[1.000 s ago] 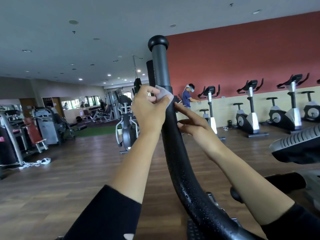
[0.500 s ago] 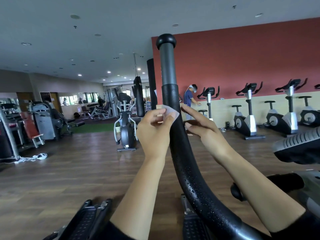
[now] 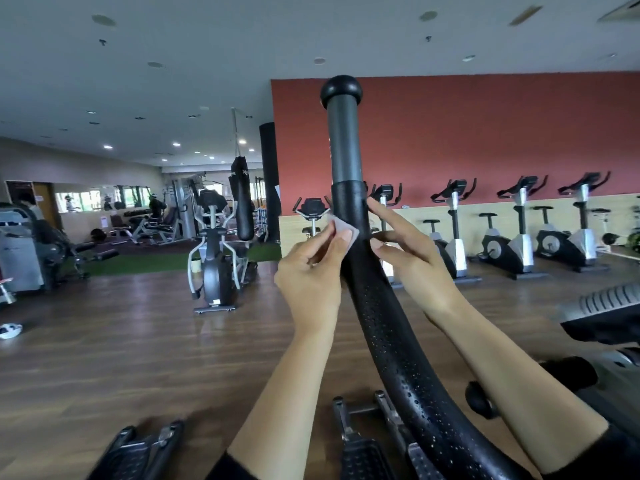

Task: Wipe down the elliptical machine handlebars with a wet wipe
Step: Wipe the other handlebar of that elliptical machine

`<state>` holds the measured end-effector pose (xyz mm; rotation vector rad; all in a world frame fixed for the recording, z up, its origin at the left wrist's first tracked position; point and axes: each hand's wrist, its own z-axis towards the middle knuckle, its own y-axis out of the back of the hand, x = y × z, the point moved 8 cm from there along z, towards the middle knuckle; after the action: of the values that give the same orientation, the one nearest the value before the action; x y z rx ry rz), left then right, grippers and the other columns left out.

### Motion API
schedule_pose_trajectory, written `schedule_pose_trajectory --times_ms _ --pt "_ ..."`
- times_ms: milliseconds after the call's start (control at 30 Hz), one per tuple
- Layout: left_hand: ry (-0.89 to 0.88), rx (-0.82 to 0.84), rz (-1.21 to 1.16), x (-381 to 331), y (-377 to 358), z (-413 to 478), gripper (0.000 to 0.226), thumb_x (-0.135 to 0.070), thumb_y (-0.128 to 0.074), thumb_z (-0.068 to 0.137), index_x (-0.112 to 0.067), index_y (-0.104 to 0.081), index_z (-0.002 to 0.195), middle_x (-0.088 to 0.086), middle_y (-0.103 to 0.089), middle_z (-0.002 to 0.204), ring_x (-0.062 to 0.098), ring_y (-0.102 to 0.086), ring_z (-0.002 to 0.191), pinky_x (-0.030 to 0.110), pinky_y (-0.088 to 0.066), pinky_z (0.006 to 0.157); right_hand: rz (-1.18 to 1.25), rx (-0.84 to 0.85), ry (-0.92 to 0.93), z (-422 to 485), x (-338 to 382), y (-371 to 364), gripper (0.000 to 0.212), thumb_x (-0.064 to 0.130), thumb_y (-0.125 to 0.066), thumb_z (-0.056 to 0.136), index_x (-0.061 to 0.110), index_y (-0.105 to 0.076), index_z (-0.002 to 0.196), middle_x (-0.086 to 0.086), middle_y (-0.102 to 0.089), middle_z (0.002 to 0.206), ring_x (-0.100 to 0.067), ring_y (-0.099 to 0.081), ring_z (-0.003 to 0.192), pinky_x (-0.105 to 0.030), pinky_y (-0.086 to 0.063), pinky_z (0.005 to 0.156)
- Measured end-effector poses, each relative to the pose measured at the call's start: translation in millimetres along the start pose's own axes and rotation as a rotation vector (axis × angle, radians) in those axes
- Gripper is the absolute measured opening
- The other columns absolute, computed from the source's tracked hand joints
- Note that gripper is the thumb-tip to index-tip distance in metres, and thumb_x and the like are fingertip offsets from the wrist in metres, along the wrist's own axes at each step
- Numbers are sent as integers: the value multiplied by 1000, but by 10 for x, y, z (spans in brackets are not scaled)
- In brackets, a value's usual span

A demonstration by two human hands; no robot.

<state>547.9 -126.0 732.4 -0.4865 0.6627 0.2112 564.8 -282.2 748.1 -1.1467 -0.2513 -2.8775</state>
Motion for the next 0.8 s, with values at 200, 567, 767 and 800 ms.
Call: schedule_pose_trajectory --times_ms 200,567,767,800 --pt "-35 38 -6 -51 -123 282 26 -19 -71 86 -9 -72 110 -8 -73 95 7 -69 94 28 -52 89 -64 32 25 -44 7 6 53 15 -56 84 32 -53 134 5 -49 143 -20 -49 128 -25 -41 102" --pt "68 93 -130 9 -173 331 17 -19 -72 85 -29 -72 99 -24 -71 80 -1 -66 88 22 -50 87 -63 71 5 -196 -49 46 51 12 -53 84 20 -54 134 -10 -62 124 -24 -50 128 -40 -35 112" --pt "100 151 -59 69 69 -291 25 -25 -72 82 -31 -69 106 -17 -71 84 0 -66 84 14 -49 75 9 88 -20 -225 -97 40 51 12 -53 84 19 -53 135 -7 -56 137 -26 -52 127 -43 -37 111" --pt "83 160 -36 53 101 -389 26 -29 -70 81 -31 -70 107 -13 -72 87 2 -66 85 14 -49 74 26 95 -24 -239 -105 36 50 11 -52 85 18 -54 134 -8 -58 134 -27 -57 120 -39 -41 108"
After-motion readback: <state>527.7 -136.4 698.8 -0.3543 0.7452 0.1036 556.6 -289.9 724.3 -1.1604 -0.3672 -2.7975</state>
